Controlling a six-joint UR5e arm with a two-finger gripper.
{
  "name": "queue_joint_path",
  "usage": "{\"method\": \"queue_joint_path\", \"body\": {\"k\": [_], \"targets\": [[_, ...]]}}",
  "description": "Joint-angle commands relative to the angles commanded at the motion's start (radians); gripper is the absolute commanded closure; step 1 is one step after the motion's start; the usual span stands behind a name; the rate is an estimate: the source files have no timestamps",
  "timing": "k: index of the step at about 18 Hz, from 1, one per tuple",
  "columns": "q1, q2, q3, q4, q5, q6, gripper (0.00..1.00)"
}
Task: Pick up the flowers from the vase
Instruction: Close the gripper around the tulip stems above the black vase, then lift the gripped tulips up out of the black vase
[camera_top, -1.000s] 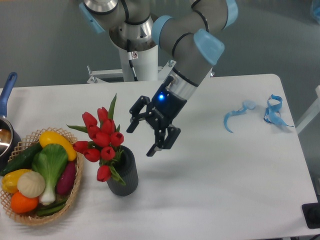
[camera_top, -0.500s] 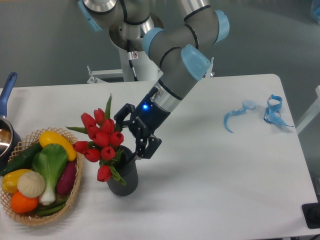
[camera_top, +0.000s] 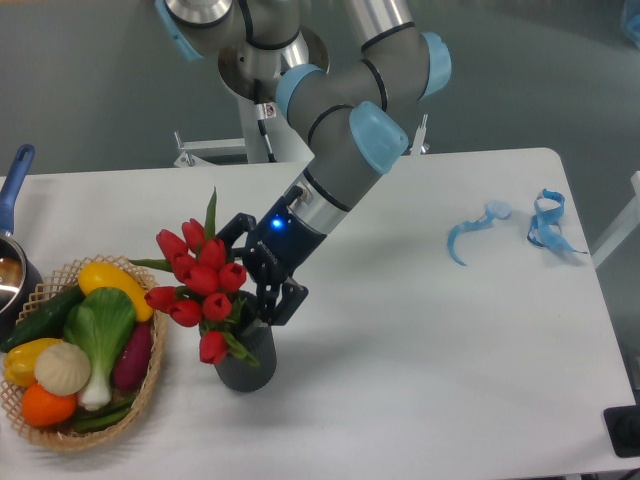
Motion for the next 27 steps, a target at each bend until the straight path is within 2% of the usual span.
{"method": "queue_joint_path", "body": {"k": [4, 5, 9, 11, 12, 14, 15, 16, 22, 27], "targets": [[-0.005, -0.006, 0.009, 0.000, 0.000, -0.002, 0.00], [-0.006, -0.006, 0.012, 0.000, 0.000, -0.006, 0.03], [-0.006, -0.003, 0.018, 0.000, 0.000, -0.021, 0.38], [-0.005, -0.002, 0.018, 0.000, 0.000, -0.023, 0.46], [-0.005, -0.002, 0.017, 0.000, 0.000, -0.023, 0.54], [-0.005, -0.002, 0.015, 0.000, 0.000, -0.023, 0.57], [-0.003, 0.000, 0.015, 0.000, -0.002, -0.026, 0.65], [-0.003, 0.002, 0.015, 0.000, -0.002, -0.038, 0.69], [0.009, 0.023, 0.025, 0.000, -0.023, -0.087, 0.69], [0.025, 0.063, 0.080, -0.002, -0.078, -0.207, 0.69]]}}
